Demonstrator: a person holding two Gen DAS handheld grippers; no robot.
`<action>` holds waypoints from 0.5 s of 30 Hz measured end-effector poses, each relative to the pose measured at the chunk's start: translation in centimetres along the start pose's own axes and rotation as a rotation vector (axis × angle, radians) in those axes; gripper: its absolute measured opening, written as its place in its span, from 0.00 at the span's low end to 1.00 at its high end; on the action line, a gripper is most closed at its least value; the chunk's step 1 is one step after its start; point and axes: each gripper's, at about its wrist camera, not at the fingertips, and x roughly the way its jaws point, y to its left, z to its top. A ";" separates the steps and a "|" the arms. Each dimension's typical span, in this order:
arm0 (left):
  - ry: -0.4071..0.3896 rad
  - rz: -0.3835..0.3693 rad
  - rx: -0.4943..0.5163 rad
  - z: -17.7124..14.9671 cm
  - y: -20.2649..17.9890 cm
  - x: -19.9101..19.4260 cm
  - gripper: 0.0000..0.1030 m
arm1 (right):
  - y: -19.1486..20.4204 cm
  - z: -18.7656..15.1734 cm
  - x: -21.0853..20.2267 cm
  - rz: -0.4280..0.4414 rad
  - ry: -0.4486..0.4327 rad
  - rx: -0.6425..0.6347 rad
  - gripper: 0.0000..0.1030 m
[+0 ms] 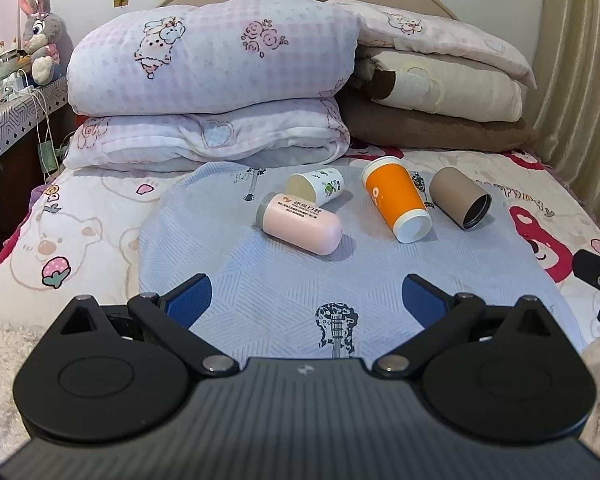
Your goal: Flip cup upright
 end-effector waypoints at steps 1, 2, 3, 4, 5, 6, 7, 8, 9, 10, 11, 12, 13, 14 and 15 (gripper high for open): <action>0.000 -0.006 -0.002 0.0 0.0 0.0 1.00 | 0.1 0.1 0.1 -0.002 0.003 -0.001 1.00; 0.000 -0.014 -0.005 0.0 0.0 0.0 1.00 | 0.1 0.1 0.1 -0.004 0.004 -0.002 1.00; 0.000 -0.022 -0.010 0.0 0.0 0.0 1.00 | 0.1 0.1 0.2 -0.005 0.005 -0.003 1.00; -0.001 -0.027 -0.018 0.0 0.1 -0.1 1.00 | 0.2 0.1 0.2 -0.005 0.006 -0.003 1.00; -0.002 -0.029 -0.024 0.0 0.1 -0.1 1.00 | 0.1 0.1 0.2 -0.004 0.008 -0.004 1.00; -0.002 -0.029 -0.028 0.0 0.2 -0.1 1.00 | 0.1 0.1 0.2 -0.002 0.009 -0.005 1.00; 0.000 -0.029 -0.029 0.1 0.2 -0.1 1.00 | 0.1 0.1 0.2 -0.001 0.009 -0.005 1.00; 0.001 -0.030 -0.031 0.1 0.2 -0.1 1.00 | 0.1 0.1 0.2 -0.001 0.009 -0.006 1.00; 0.002 -0.029 -0.033 0.1 0.3 -0.1 1.00 | 0.1 0.1 0.2 -0.001 0.008 -0.006 1.00; 0.002 -0.029 -0.032 0.1 0.3 -0.1 1.00 | 0.1 0.1 0.2 -0.002 0.008 -0.006 1.00; 0.002 -0.030 -0.031 0.1 0.4 -0.1 1.00 | 0.1 0.1 0.2 -0.002 0.009 -0.005 1.00; 0.004 -0.029 -0.029 0.0 0.4 -0.1 1.00 | 0.1 0.1 0.2 -0.001 0.009 -0.006 1.00; 0.006 -0.028 -0.028 0.0 0.3 -0.1 1.00 | 0.1 0.1 0.2 -0.002 0.009 -0.005 1.00; 0.007 -0.027 -0.026 -0.1 0.3 0.0 1.00 | 0.2 0.1 0.2 -0.003 0.010 -0.007 1.00; 0.009 -0.027 -0.025 -0.1 0.3 0.0 1.00 | 0.2 0.1 0.3 -0.005 0.011 -0.009 1.00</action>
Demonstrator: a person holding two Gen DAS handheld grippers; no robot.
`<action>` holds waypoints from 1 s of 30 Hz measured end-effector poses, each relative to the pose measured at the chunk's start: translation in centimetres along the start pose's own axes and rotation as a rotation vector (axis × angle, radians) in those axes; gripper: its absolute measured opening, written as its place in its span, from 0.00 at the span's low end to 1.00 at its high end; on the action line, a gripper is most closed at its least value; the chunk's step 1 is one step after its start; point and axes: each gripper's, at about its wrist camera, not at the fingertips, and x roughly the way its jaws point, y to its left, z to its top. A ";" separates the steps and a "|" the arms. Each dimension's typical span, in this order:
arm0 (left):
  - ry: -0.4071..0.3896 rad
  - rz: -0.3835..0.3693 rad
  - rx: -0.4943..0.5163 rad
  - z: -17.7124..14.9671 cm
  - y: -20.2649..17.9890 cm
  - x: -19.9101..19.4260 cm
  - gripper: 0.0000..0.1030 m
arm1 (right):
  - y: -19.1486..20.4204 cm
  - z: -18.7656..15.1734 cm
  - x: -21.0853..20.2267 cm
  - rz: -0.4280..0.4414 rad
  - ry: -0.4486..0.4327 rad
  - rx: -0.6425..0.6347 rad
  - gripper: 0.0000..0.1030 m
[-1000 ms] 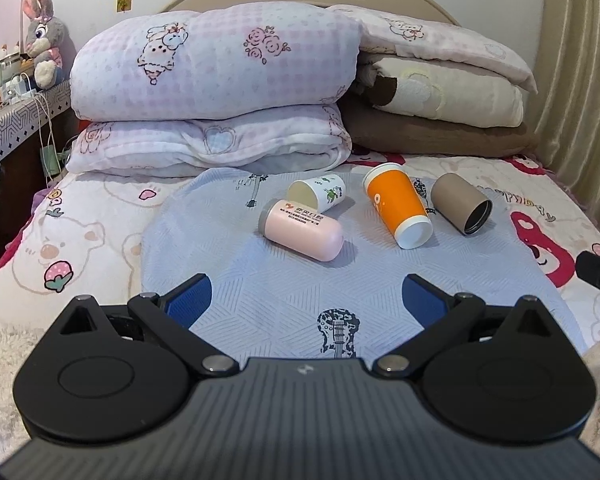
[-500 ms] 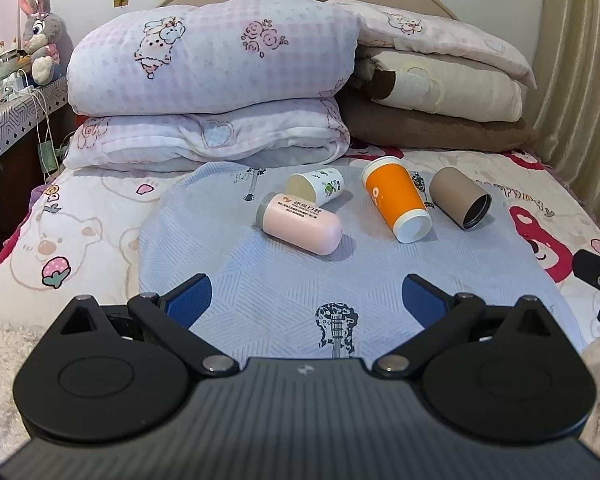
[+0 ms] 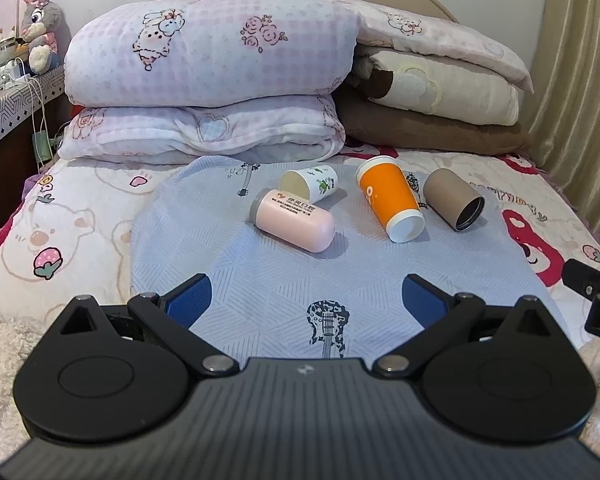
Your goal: Flip cup upright
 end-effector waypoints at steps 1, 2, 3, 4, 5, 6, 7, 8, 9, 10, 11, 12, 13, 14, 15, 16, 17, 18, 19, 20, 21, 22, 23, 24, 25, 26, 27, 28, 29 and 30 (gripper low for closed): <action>0.002 -0.001 0.001 0.0 0.0 0.1 1.00 | 0.1 0.0 0.0 0.000 0.001 -0.003 1.00; 0.004 -0.001 0.000 0.0 0.0 0.1 1.00 | 0.1 0.0 0.0 0.000 0.002 -0.004 1.00; 0.006 0.000 -0.002 0.1 0.0 0.2 1.00 | 0.2 0.0 0.0 0.000 0.003 -0.006 1.00; 0.008 0.002 -0.004 0.0 0.0 0.2 1.00 | 0.2 0.0 0.0 0.001 0.003 -0.007 1.00; 0.010 0.002 -0.008 0.0 0.0 0.3 1.00 | 0.3 0.0 0.0 0.002 0.002 -0.009 1.00; 0.012 0.000 -0.011 0.0 0.1 0.3 1.00 | 0.3 0.0 0.0 0.002 0.002 -0.010 1.00; 0.014 -0.002 -0.013 0.0 0.1 0.3 1.00 | 0.3 0.0 0.0 0.002 0.001 -0.011 1.00; 0.015 -0.001 -0.016 0.0 0.2 0.3 1.00 | 0.4 0.0 0.1 0.002 0.001 -0.013 1.00; 0.016 0.000 -0.018 0.0 0.2 0.3 1.00 | 0.4 0.0 0.1 0.003 0.002 -0.014 1.00; 0.017 0.001 -0.019 0.0 0.2 0.3 1.00 | 0.4 0.0 0.1 0.003 0.003 -0.015 1.00; 0.018 0.001 -0.020 0.0 0.2 0.3 1.00 | 0.4 -0.1 0.1 0.004 0.004 -0.016 1.00; 0.018 0.000 -0.020 0.0 0.2 0.3 1.00 | 0.4 -0.1 0.2 0.004 0.005 -0.018 1.00; 0.020 0.000 -0.020 0.0 0.2 0.3 1.00 | 0.4 -0.1 0.1 0.003 0.005 -0.018 1.00; 0.021 0.000 -0.019 0.1 0.3 0.4 1.00 | 0.4 -0.1 0.2 0.003 0.005 -0.019 1.00; 0.023 0.000 -0.019 0.0 0.3 0.4 1.00 | 0.5 -0.1 0.2 0.003 0.006 -0.019 1.00; 0.026 0.001 -0.019 0.0 0.2 0.4 1.00 | 0.5 -0.1 0.2 0.003 0.006 -0.019 1.00; 0.029 0.002 -0.020 0.0 0.2 0.5 1.00 | 0.5 -0.1 0.2 0.002 0.006 -0.018 1.00; 0.034 0.002 -0.022 0.0 0.2 0.6 1.00 | 0.5 -0.1 0.2 0.003 0.006 -0.017 1.00; 0.043 -0.003 -0.025 0.0 0.2 0.6 1.00 | 0.5 -0.1 0.2 0.004 0.006 -0.015 1.00; 0.049 -0.011 -0.027 0.0 0.2 0.7 1.00 | 0.5 -0.1 0.2 0.006 0.009 -0.012 1.00; 0.058 -0.021 -0.028 0.0 0.2 0.7 1.00 | 0.4 -0.2 0.3 0.008 0.011 -0.010 1.00; 0.070 -0.028 -0.028 0.0 0.1 0.7 1.00 | 0.4 -0.2 0.4 0.009 0.013 -0.010 1.00; 0.083 -0.035 -0.028 0.1 0.1 0.8 1.00 | 0.4 -0.2 0.4 0.010 0.014 -0.010 1.00; 0.097 -0.040 -0.029 0.2 0.1 0.8 1.00 | 0.4 -0.2 0.4 0.013 0.015 -0.011 1.00; 0.107 -0.041 -0.029 0.4 0.1 0.9 1.00 | 0.3 -0.1 0.3 0.018 0.014 -0.014 1.00; 0.115 -0.039 -0.028 0.6 0.2 0.8 1.00 | 0.2 0.1 0.2 0.025 0.012 -0.017 1.00; 0.122 -0.036 -0.022 0.9 0.2 0.7 1.00 | 0.1 0.3 0.1 0.037 0.007 -0.020 1.00; 0.127 -0.032 -0.006 1.5 0.1 0.6 1.00 | -0.1 0.6 0.0 0.054 0.004 -0.026 1.00; 0.130 -0.028 0.004 2.0 0.1 0.6 1.00 | -0.3 1.0 0.0 0.091 0.006 -0.036 1.00; 0.133 -0.020 0.018 2.6 0.2 0.5 1.00 | -0.5 1.4 0.0 0.133 0.011 -0.044 1.00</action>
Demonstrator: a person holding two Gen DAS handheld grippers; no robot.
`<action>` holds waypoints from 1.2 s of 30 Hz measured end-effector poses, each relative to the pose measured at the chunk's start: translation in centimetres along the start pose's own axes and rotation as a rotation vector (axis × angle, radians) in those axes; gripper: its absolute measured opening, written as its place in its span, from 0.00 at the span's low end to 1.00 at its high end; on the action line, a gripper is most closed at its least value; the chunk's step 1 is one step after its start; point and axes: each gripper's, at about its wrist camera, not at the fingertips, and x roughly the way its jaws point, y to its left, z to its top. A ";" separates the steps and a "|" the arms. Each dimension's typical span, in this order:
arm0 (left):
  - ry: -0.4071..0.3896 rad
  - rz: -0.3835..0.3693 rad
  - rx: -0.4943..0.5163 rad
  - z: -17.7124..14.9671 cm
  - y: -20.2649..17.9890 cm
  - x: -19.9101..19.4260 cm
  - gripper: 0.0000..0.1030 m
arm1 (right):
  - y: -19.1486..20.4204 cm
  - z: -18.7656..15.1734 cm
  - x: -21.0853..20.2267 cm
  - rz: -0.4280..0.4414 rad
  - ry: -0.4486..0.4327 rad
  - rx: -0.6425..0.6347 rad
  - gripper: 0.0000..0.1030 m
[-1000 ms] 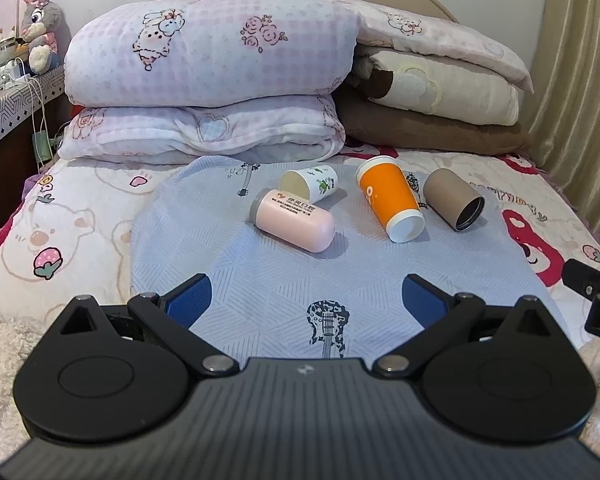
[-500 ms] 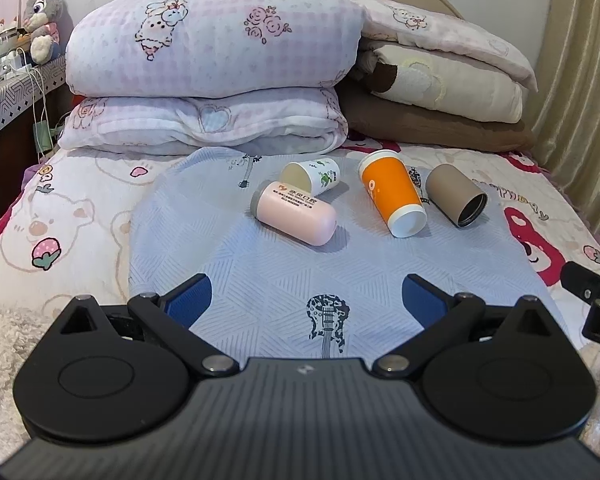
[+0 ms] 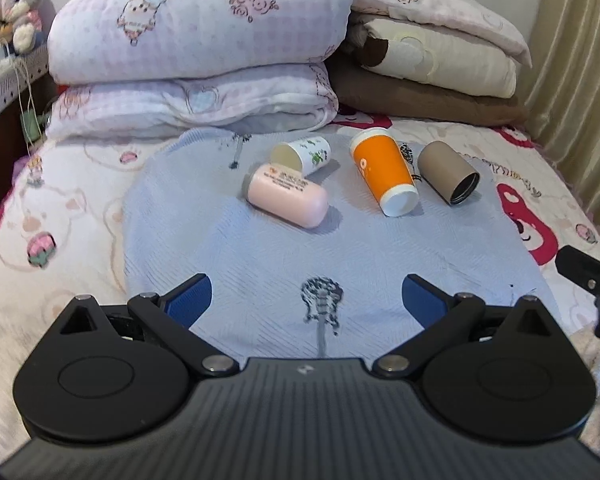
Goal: Flip cup upright
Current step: 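Move the right gripper down over the lying pink cup's body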
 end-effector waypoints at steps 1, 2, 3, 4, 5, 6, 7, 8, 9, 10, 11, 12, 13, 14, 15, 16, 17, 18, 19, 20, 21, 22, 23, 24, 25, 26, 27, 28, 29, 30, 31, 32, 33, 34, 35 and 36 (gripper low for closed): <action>0.004 0.011 0.014 0.7 0.0 0.0 1.00 | -0.2 0.6 0.1 0.047 0.010 -0.008 1.00; 0.007 0.018 0.025 1.4 0.1 0.0 1.00 | -0.3 1.2 0.3 0.085 0.023 -0.018 1.00; 0.011 0.026 0.033 2.3 0.3 0.1 1.00 | -0.4 2.0 0.5 0.135 0.037 -0.029 1.00; 0.016 0.030 0.032 3.0 0.5 0.3 1.00 | -0.4 2.6 0.7 0.178 0.043 -0.036 1.00; 0.024 0.031 0.028 3.8 0.7 0.5 1.00 | -0.3 3.3 0.8 0.223 0.047 -0.044 1.00; 0.035 0.023 0.017 4.9 1.1 1.0 1.00 | -0.2 4.0 1.0 0.275 0.044 -0.053 1.00; 0.044 0.014 0.002 5.7 1.5 1.4 1.00 | 0.0 4.6 1.3 0.327 0.039 -0.064 1.00; 0.057 0.007 -0.020 6.6 2.0 2.1 1.00 | 0.3 5.0 1.6 0.368 0.036 -0.080 1.00; 0.066 0.003 -0.040 7.3 2.4 2.8 1.00 | 0.8 5.4 2.0 0.414 0.038 -0.110 1.00; 0.079 0.000 -0.066 8.1 2.9 3.7 1.00 | 1.4 5.7 2.4 0.463 0.041 -0.157 1.00; 0.093 -0.005 -0.083 8.8 3.3 4.8 1.00 | 2.0 6.0 2.8 0.484 0.031 -0.195 1.00; 0.104 -0.005 -0.093 9.3 3.5 5.6 0.99 | 2.7 6.2 3.2 0.486 0.010 -0.229 1.00; 0.116 -0.005 -0.107 10.0 3.8 6.9 0.99 | 3.4 6.3 3.8 0.484 -0.008 -0.264 1.00; 0.123 -0.002 -0.116 10.3 4.0 7.7 0.98 | 4.1 6.5 4.5 0.487 -0.014 -0.293 1.00; 0.128 0.007 -0.124 10.6 4.2 8.7 0.98 | 4.7 6.7 5.3 0.499 -0.007 -0.312 1.00; 0.133 0.014 -0.130 10.9 4.3 9.9 0.98 | 5.1 6.9 6.2 0.516 0.011 -0.325 1.00; 0.141 0.017 -0.142 11.0 4.6 10.9 0.98 | 5.5 7.2 7.2 0.536 0.032 -0.334 1.00; 0.157 0.005 -0.165 11.0 4.9 12.2 0.97 | 6.0 7.4 8.3 0.560 0.055 -0.349 1.00; 0.165 -0.013 -0.187 10.9 5.2 13.1 0.97 | 6.6 7.5 9.4 0.589 0.080 -0.368 1.00; 0.168 -0.035 -0.213 10.7 5.7 13.9 0.97 | 7.0 7.6 10.5 0.617 0.104 -0.388 0.99; 0.174 -0.062 -0.248 10.3 6.3 14.9 0.97 | 7.4 7.7 11.4 0.636 0.122 -0.406 0.99; 0.175 -0.073 -0.272 10.0 6.7 15.6 0.97 | 7.9 7.8 12.5 0.651 0.139 -0.424 0.99; 0.175 -0.076 -0.292 9.8 7.1 16.3 0.96 | 8.4 7.9 13.7 0.666 0.155 -0.441 0.99; 0.178 -0.075 -0.315 9.5 7.6 17.0 0.96 | 8.7 8.0 14.7 0.675 0.168 -0.457 0.99; 0.188 -0.072 -0.344 9.3 8.2 17.8 0.96 | 9.1 7.9 15.6 0.684 0.179 -0.473 0.99; 0.197 -0.080 -0.376 9.1 8.8 18.5 0.96 | 9.4 7.9 16.6 0.690 0.192 -0.490 0.98; 0.203 -0.085 -0.411 8.9 9.4 19.0 0.96 | 9.8 7.7 17.8 0.696 0.206 -0.508 0.95; 0.207 -0.081 -0.435 8.8 9.8 19.5 0.96 | 10.1 7.7 18.7 0.699 0.222 -0.518 0.93; 0.209 -0.081 -0.452 8.8 10.2 20.0 0.96 | 10.5 7.4 19.8 0.704 0.243 -0.529 0.93; 0.210 -0.086 -0.466 8.7 10.5 20.4 0.96 | 10.9 7.3 20.7 0.708 0.263 -0.537 0.93; 0.212 -0.095 -0.482 8.6 10.6 21.0 0.96 | 11.3 7.1 21.7 0.710 0.282 -0.546 0.92; 0.215 -0.106 -0.495 8.4 10.8 21.3 0.96 | 11.7 6.8 22.6 0.709 0.296 -0.559 0.92; 0.220 -0.116 -0.508 8.3 10.9 21.8 0.96 | 12.2 6.6 23.5 0.707 0.308 -0.573 0.92; 0.227 -0.130 -0.522 8.1 11.0 22.3 0.96 | 12.4 6.3 24.3 0.706 0.316 -0.585 0.91; 0.235 -0.143 -0.535 7.9 11.1 22.7 0.95 | 12.9 6.1 25.2 0.705 0.325 -0.596 0.91; 0.250 -0.157 -0.552 7.6 11.2 23.3 0.94 | 13.2 5.8 26.0 0.701 0.339 -0.609 0.91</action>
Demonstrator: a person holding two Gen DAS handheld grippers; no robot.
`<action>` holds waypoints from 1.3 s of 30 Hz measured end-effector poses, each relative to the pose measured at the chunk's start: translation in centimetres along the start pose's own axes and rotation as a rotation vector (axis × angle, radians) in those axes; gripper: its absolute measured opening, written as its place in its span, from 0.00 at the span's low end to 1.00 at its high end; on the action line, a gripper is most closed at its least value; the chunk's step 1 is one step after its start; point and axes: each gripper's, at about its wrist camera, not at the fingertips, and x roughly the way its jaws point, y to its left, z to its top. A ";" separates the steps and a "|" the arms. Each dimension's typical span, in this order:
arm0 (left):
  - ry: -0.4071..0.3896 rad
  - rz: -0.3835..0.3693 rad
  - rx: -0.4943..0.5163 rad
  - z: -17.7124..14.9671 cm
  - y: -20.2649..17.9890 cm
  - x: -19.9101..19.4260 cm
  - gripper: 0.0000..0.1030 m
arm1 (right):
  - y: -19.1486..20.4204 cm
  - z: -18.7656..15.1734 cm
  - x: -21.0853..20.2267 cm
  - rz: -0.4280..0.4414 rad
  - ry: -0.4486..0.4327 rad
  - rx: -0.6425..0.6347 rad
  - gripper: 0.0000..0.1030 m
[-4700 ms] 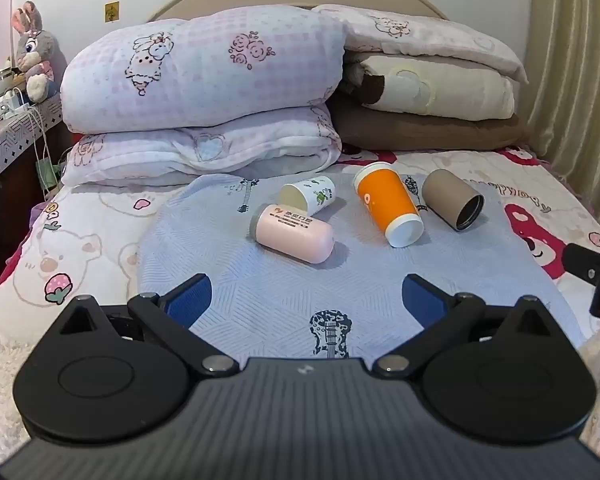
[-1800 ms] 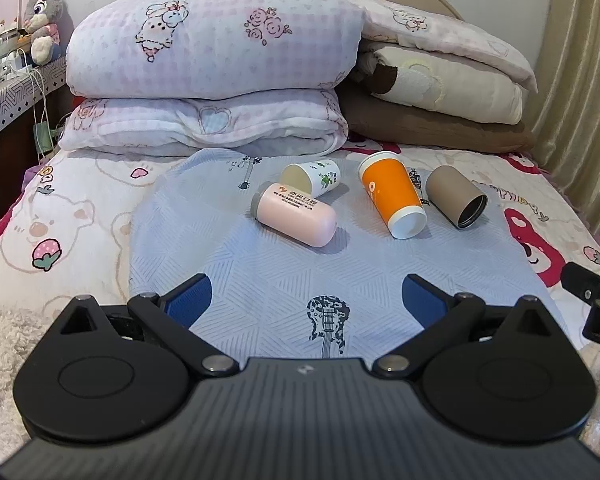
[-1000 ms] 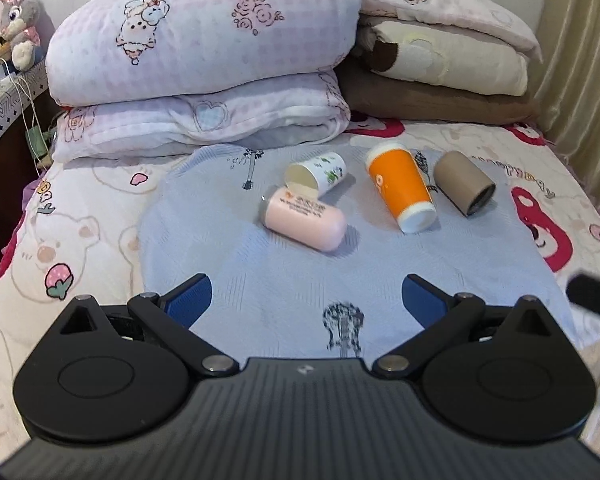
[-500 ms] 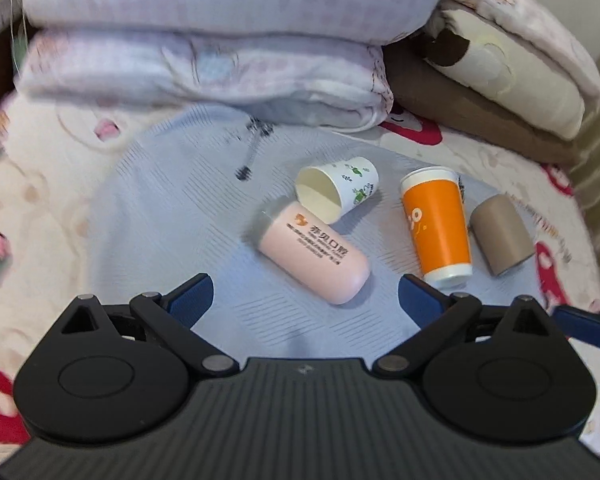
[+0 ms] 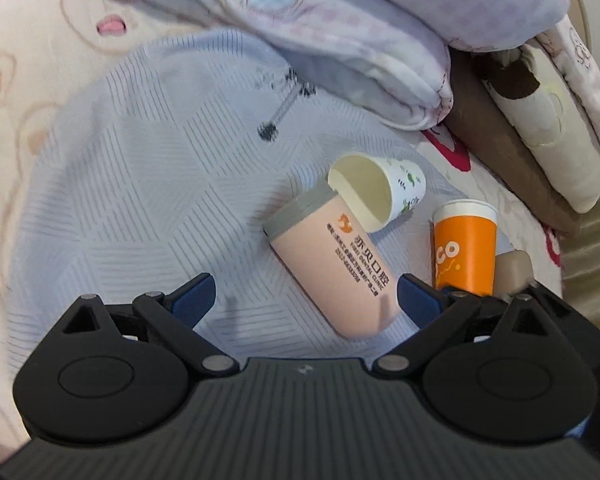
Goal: Flip cup upright
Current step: 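Move the right gripper down over the lying pink cup's body, then close the right gripper on the pink cup's closed bottom end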
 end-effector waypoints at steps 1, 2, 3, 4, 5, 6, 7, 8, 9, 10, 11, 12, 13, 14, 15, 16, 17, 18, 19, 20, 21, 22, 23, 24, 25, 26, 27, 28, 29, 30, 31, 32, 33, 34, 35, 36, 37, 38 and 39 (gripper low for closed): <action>0.013 -0.010 -0.015 0.0 0.2 0.5 0.93 | -0.3 0.2 0.8 -0.005 0.014 -0.008 0.90; 0.022 -0.016 -0.024 0.0 0.3 0.8 0.91 | -0.5 0.3 1.6 -0.011 0.033 -0.018 0.90; 0.032 -0.025 -0.037 0.0 0.4 1.2 0.88 | -0.7 0.5 2.4 -0.015 0.054 -0.030 0.88; 0.036 -0.029 -0.045 -0.1 0.5 1.4 0.88 | -0.9 0.6 3.0 -0.021 0.071 -0.043 0.86; 0.038 -0.029 -0.050 -0.1 0.6 1.5 0.87 | -1.2 0.8 3.5 -0.027 0.088 -0.053 0.85; 0.039 -0.030 -0.057 -0.1 0.7 1.5 0.87 | -1.4 0.9 4.0 -0.035 0.103 -0.062 0.83; 0.038 -0.034 -0.061 -0.1 0.7 1.5 0.87 | -1.7 1.0 4.6 -0.036 0.112 -0.066 0.80; 0.036 -0.033 -0.061 0.0 0.8 1.6 0.87 | -1.8 1.0 5.0 -0.030 0.126 -0.071 0.79; 0.033 -0.033 -0.061 0.0 0.8 1.5 0.87 | -2.0 1.0 5.3 -0.025 0.138 -0.076 0.77; 0.031 -0.033 -0.060 0.0 0.7 1.6 0.87 | -2.1 1.1 5.8 -0.026 0.147 -0.080 0.77; 0.031 -0.033 -0.060 0.0 0.8 1.5 0.87 | -2.3 1.1 6.2 -0.031 0.153 -0.086 0.77; 0.031 -0.034 -0.060 0.0 0.8 1.5 0.86 | -2.5 1.1 6.5 -0.038 0.158 -0.092 0.77; 0.032 -0.034 -0.062 -0.1 0.9 1.5 0.86 | -2.6 1.1 6.9 -0.045 0.161 -0.094 0.77; 0.033 -0.034 -0.065 -0.1 0.9 1.5 0.86 | -2.8 1.2 7.2 -0.054 0.162 -0.094 0.77; 0.033 -0.034 -0.068 -0.1 1.0 1.5 0.86 | -2.9 1.1 7.4 -0.066 0.155 -0.088 0.77; 0.036 -0.034 -0.070 0.0 1.1 1.5 0.86 | -3.0 1.0 7.6 -0.072 0.145 -0.075 0.77; 0.040 -0.035 -0.074 0.0 1.3 1.6 0.86 | -3.3 1.0 7.8 -0.070 0.143 -0.058 0.77; 0.043 -0.036 -0.080 0.0 1.5 1.6 0.86 | -3.5 0.9 7.9 -0.057 0.144 -0.036 0.68; 0.047 -0.039 -0.087 0.1 1.7 1.6 0.86 | -3.6 0.9 7.8 -0.039 0.144 -0.022 0.66; 0.048 -0.040 -0.092 0.1 1.8 1.7 0.86 | -3.6 0.8 7.6 -0.036 0.139 -0.014 0.66; 0.050 -0.045 -0.097 0.1 1.8 1.7 0.86 | -3.5 0.8 7.2 -0.039 0.130 -0.011 0.66; 0.051 -0.047 -0.097 0.1 1.9 1.7 0.86 | -3.4 0.8 6.8 -0.047 0.122 -0.003 0.65; 0.052 -0.046 -0.096 0.1 1.9 1.7 0.86 | -3.4 0.7 6.3 -0.060 0.121 0.008 0.65; 0.055 -0.045 -0.090 0.0 1.8 1.8 0.86 | -3.3 0.7 5.7 -0.078 0.116 0.016 0.65; 0.066 -0.044 -0.076 0.0 1.6 2.0 0.86 | -3.2 0.5 5.2 -0.084 0.109 0.019 0.65; 0.073 -0.044 -0.071 -0.2 1.5 2.1 0.86 | -3.2 0.4 4.7 -0.085 0.103 0.021 0.65; 0.090 -0.047 -0.065 -0.4 1.3 2.4 0.86 | -3.2 0.1 4.1 -0.089 0.104 0.026 0.65; 0.108 -0.056 -0.060 -0.6 1.1 2.6 0.86 | -3.2 -0.1 3.7 -0.097 0.116 0.038 0.65; 0.121 -0.068 -0.058 -0.7 1.0 2.7 0.86 | -3.1 -0.4 3.3 -0.109 0.126 0.049 0.65; 0.131 -0.082 -0.054 -0.9 0.8 2.8 0.86 | -3.1 -0.9 2.7 -0.119 0.130 0.060 0.65; 0.135 -0.088 -0.047 -1.1 0.6 2.8 0.86 | -3.1 -1.3 2.3 -0.123 0.132 0.069 0.65; 0.134 -0.088 -0.037 -1.2 0.4 2.7 0.86 | -3.1 -1.7 1.9 -0.128 0.134 0.078 0.65; 0.130 -0.087 -0.024 -1.3 0.1 2.5 0.86 | -3.1 -2.3 1.3 -0.131 0.134 0.087 0.65; 0.129 -0.088 -0.011 -1.5 -0.2 2.4 0.86 | -3.2 -2.8 0.9 -0.132 0.132 0.094 0.65; 0.132 -0.094 -0.003 -1.7 -0.4 2.2 0.86 | -3.2 -3.2 0.4 -0.136 0.129 0.102 0.65; 0.139 -0.105 0.002 -1.9 -0.7 2.2 0.86 | -3.2 -3.7 -0.1 -0.138 0.128 0.112 0.65; 0.149 -0.121 0.007 -2.2 -0.9 2.0 0.86 | -3.2 -4.2 -0.6 -0.139 0.129 0.120 0.65; 0.160 -0.135 0.011 -2.5 -1.1 1.9 0.86 | -3.2 -4.7 -1.1 -0.143 0.129 0.124 0.65; 0.177 -0.153 0.024 -2.9 -1.6 1.9 0.86 | -3.2 -5.1 -1.3 -0.148 0.129 0.127 0.65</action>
